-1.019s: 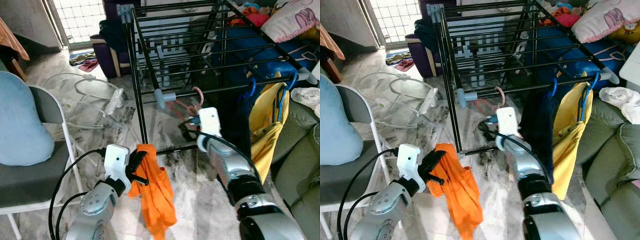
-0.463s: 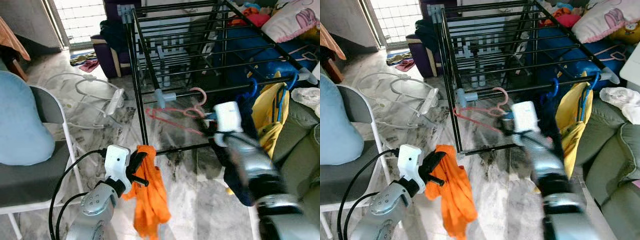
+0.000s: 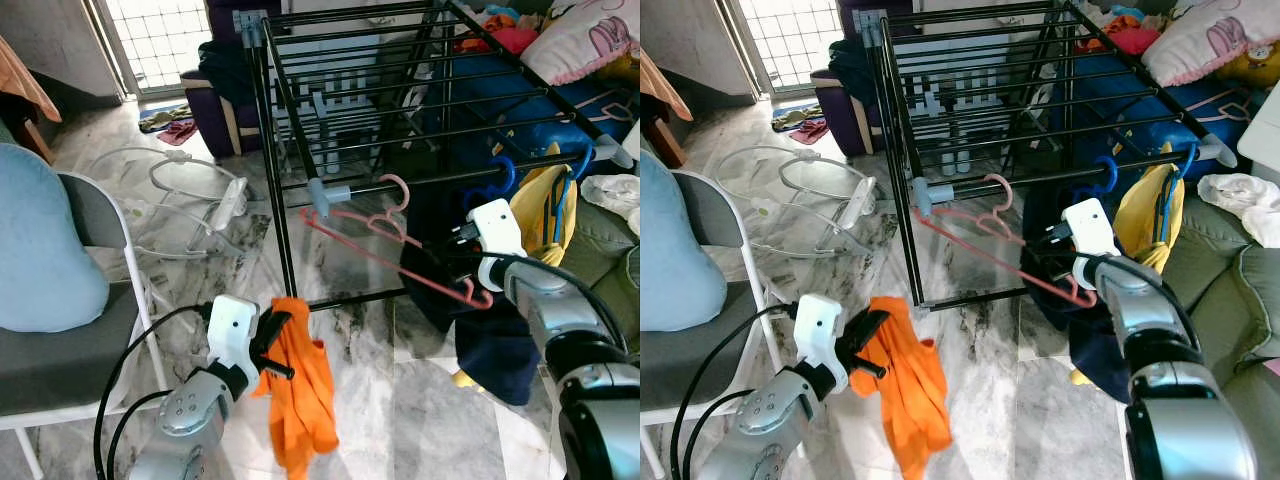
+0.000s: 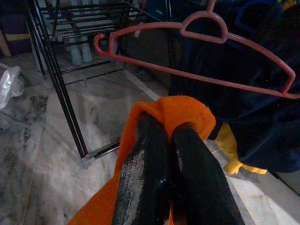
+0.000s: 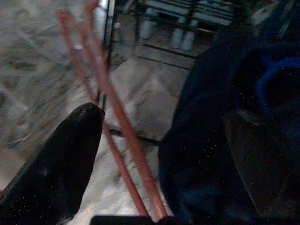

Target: Hang hanger

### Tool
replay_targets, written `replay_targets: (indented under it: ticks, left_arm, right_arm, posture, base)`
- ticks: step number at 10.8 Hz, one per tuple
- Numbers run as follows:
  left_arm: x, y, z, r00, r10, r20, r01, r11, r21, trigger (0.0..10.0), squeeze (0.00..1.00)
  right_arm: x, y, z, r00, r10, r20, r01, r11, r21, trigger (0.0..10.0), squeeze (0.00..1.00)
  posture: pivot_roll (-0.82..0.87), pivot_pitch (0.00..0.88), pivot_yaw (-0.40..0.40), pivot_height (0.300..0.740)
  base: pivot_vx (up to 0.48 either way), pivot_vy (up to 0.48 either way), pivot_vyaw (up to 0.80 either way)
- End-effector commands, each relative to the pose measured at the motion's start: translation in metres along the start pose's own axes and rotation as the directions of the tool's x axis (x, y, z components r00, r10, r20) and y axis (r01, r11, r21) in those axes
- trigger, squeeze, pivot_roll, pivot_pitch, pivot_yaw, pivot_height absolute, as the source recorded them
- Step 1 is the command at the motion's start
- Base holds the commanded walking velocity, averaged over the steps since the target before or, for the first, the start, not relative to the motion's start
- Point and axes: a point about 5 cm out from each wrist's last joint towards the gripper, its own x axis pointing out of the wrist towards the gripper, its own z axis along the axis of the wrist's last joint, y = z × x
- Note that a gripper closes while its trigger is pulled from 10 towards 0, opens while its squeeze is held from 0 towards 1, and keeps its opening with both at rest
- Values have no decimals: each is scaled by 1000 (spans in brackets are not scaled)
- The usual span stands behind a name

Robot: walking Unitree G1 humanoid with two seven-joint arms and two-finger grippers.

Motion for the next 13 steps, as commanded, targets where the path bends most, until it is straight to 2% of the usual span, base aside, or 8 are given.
replay_targets:
  ticks: [1, 4, 5, 6, 10, 13]
  left_arm:
    - [-1, 0, 6, 1000, -12, 17, 12, 1000, 22, 10000, 0]
    - [-2, 1, 6, 1000, -16, 10, 15, 999, 33, 10000, 0]
    - [-2, 0, 6, 1000, -18, 6, 17, 999, 34, 10000, 0]
    - [-2, 0, 6, 1000, -19, 6, 19, 999, 34, 10000, 0]
    - [-3, -2, 4, 1000, -27, -3, 27, 999, 35, 10000, 0]
    - [-3, -4, 3, 999, -33, -11, 34, 999, 31, 10000, 0]
  right_arm:
    - [4, 5, 6, 999, 49, 5, -49, 999, -18, 10000, 0]
    - [13, 23, 4, 993, 116, -4, -116, 993, 17, 10000, 0]
    - [17, 27, 4, 994, 107, -4, -107, 994, 30, 5490, 0]
    - [19, 30, 6, 996, 88, 4, -88, 995, 47, 0, 0]
    - [30, 42, 12, 1000, 5, -4, -4, 993, 115, 0, 0]
    - [33, 50, 4, 998, -15, -58, 23, 991, 134, 0, 0]
  posture:
    - [-16, 27, 49, 740]
    - [-12, 27, 51, 740]
    - [-12, 27, 51, 740]
    - [-10, 28, 51, 740]
    - [-8, 30, 51, 740]
    - [-8, 32, 50, 740]
  base:
    - [0, 0, 0]
    - [0, 0, 0]
    - [0, 0, 0]
    - [0, 0, 0]
    - [0, 0, 0]
    - [0, 0, 0]
